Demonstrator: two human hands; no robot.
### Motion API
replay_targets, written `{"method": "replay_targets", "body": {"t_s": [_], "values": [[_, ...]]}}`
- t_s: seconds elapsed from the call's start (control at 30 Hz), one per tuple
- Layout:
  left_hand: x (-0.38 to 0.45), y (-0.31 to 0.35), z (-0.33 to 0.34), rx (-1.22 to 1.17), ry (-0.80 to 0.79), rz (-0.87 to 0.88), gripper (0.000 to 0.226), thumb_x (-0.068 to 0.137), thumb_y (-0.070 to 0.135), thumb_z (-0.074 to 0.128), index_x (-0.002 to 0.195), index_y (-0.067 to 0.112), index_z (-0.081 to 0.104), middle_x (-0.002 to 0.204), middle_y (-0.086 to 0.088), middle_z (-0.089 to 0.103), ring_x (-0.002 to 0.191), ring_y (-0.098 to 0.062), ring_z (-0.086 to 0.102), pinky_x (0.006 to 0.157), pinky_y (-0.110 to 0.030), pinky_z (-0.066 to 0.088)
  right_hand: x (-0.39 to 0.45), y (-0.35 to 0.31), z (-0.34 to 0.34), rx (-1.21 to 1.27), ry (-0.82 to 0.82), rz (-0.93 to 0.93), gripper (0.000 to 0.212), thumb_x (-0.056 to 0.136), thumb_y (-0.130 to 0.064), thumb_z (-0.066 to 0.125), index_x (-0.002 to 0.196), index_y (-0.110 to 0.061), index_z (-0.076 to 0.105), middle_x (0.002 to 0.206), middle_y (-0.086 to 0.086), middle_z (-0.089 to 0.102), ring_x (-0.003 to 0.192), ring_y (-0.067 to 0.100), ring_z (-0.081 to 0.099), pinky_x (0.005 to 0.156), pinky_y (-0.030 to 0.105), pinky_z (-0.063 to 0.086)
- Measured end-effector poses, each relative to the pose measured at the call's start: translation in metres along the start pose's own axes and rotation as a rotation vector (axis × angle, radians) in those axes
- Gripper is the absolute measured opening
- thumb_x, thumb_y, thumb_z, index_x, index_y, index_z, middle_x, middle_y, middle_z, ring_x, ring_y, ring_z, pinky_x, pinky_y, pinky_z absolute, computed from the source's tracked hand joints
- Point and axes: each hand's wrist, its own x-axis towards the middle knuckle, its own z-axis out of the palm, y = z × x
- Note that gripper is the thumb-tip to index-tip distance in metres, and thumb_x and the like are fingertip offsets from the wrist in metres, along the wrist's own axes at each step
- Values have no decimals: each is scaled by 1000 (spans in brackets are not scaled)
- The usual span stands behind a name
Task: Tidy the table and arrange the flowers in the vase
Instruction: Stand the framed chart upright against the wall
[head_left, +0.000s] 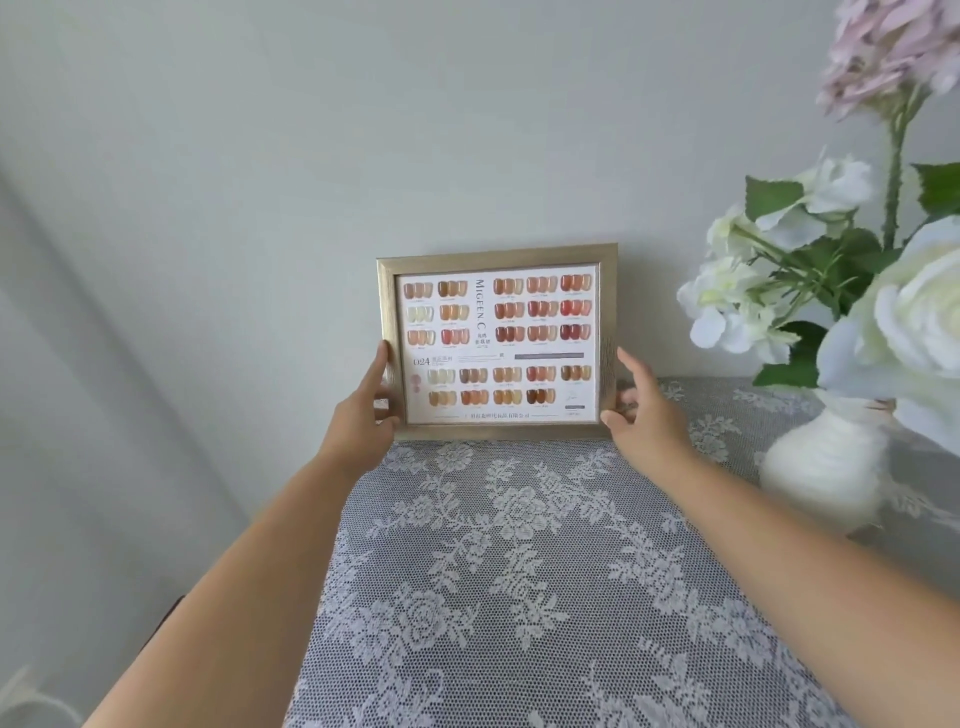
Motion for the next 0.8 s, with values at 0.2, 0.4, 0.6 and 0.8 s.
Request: {"method": "replay_targets", "body": {"t_s": [0.2, 0.4, 0.6, 0.8], "values": [[-13, 6, 3, -13, -16, -9, 102, 87, -7, 55, 144, 61, 6, 106, 19, 58, 85, -2, 65, 60, -10, 47, -12, 1, -9, -8, -8, 10, 86, 86, -7, 67, 144, -51, 20, 97, -7, 57, 74, 11, 61, 59, 24, 49], [-22, 7, 5, -10, -11, 11, 103, 85, -7, 57, 143, 63, 8, 104, 20, 59, 86, -5, 67, 67, -18, 51, -20, 6, -13, -13, -2, 16, 88, 85, -8, 68, 141, -56, 19, 90, -8, 56, 70, 12, 61, 52, 21, 47], [-27, 7, 5, -15, -12, 28, 102, 85, -5, 58, 144, 61, 8, 104, 19, 59, 84, -1, 66, 66, -12, 49, -22, 10, -14, -27, 6, 27, 89, 85, -9, 69, 139, -58, 18, 88, -5, 59, 72, 15, 63, 58, 27, 55], [-26, 6, 9, 17, 7, 45, 102, 84, -3, 58, 145, 60, 7, 103, 18, 61, 93, -15, 66, 83, -32, 53, -26, 13, -15, -10, -13, 31, 89, 86, -9, 67, 140, -58, 17, 94, -5, 62, 75, 13, 65, 63, 27, 53]]}}
